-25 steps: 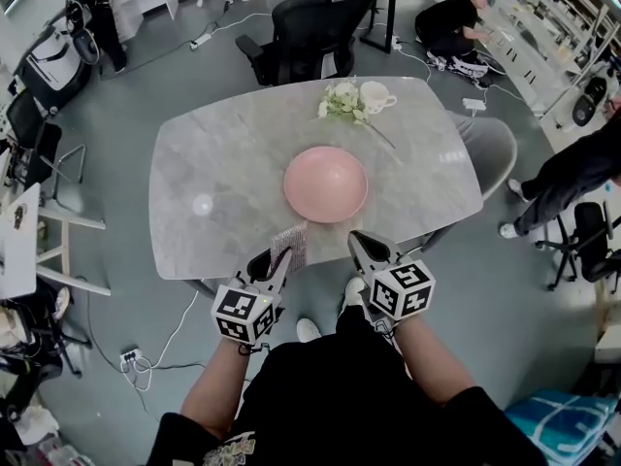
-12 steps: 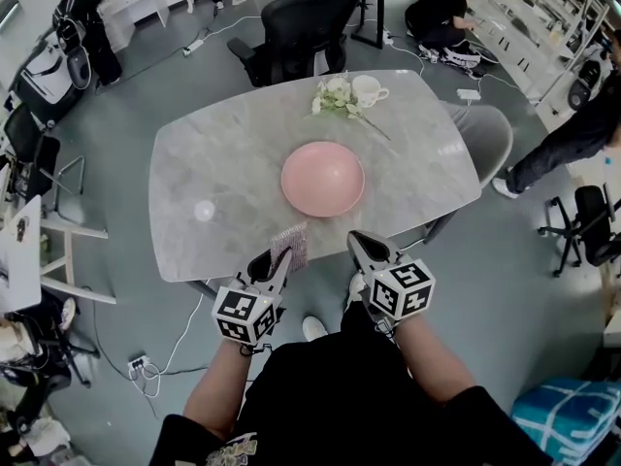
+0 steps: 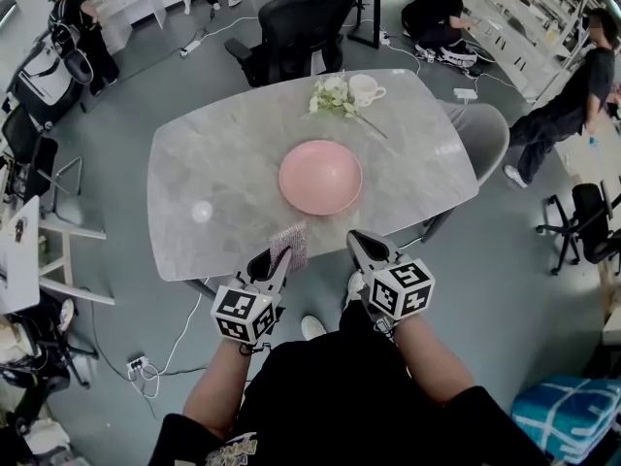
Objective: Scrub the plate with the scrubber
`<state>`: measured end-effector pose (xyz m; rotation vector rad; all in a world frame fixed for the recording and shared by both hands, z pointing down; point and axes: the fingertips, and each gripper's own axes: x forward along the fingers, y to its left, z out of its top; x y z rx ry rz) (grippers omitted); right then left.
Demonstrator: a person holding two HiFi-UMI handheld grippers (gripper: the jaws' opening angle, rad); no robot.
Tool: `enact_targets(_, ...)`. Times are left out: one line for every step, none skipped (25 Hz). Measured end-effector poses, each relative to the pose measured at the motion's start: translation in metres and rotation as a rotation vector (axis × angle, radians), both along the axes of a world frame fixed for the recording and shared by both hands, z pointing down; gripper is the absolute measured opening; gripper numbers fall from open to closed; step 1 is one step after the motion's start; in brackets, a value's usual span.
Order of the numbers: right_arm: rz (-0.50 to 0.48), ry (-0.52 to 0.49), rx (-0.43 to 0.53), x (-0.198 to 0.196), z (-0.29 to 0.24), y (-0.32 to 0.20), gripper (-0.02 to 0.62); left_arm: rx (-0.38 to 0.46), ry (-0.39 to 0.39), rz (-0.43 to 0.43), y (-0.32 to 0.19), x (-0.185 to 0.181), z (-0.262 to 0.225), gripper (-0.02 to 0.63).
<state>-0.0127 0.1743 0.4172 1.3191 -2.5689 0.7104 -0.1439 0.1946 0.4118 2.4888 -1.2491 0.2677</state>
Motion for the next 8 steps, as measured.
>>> enact_targets(0.0,-0.001,0.0,-0.0001,-0.0001,0.0003,0.012,-0.001,0.0,0.0,0.0008,-0.0001,0.0,0.081)
enact_targets(0.0,-0.002,-0.001,-0.0004,-0.0001,0.0003,0.012,-0.002,-0.001,-0.001,0.0011,-0.0002,0.0003,0.081)
enact_targets(0.0,-0.003,-0.001,-0.0007,0.0001,-0.0001,0.012,-0.003,-0.001,-0.001,0.001,-0.0004,0.0007,0.081)
enact_targets(-0.001,-0.004,-0.001,-0.001,0.0004,-0.0006,0.012,-0.003,-0.001,-0.002,0.0007,-0.0007,0.0011,0.081)
enact_targets(-0.001,-0.004,-0.001,-0.0013,0.0007,-0.0011,0.012,-0.004,-0.001,-0.002,0.0003,-0.0009,0.0013,0.081)
enact_targets(-0.001,-0.005,-0.001,-0.0014,0.0011,-0.0014,0.012,-0.003,0.0,-0.003,0.0001,-0.0012,0.0015,0.081)
enact_targets(-0.001,-0.006,-0.001,-0.0016,0.0015,-0.0017,0.012,-0.003,0.0,-0.004,-0.0001,-0.0014,0.0016,0.081)
enact_targets(-0.001,-0.006,-0.001,-0.0017,0.0019,-0.002,0.012,-0.002,0.0,-0.004,-0.0001,-0.0016,0.0017,0.081)
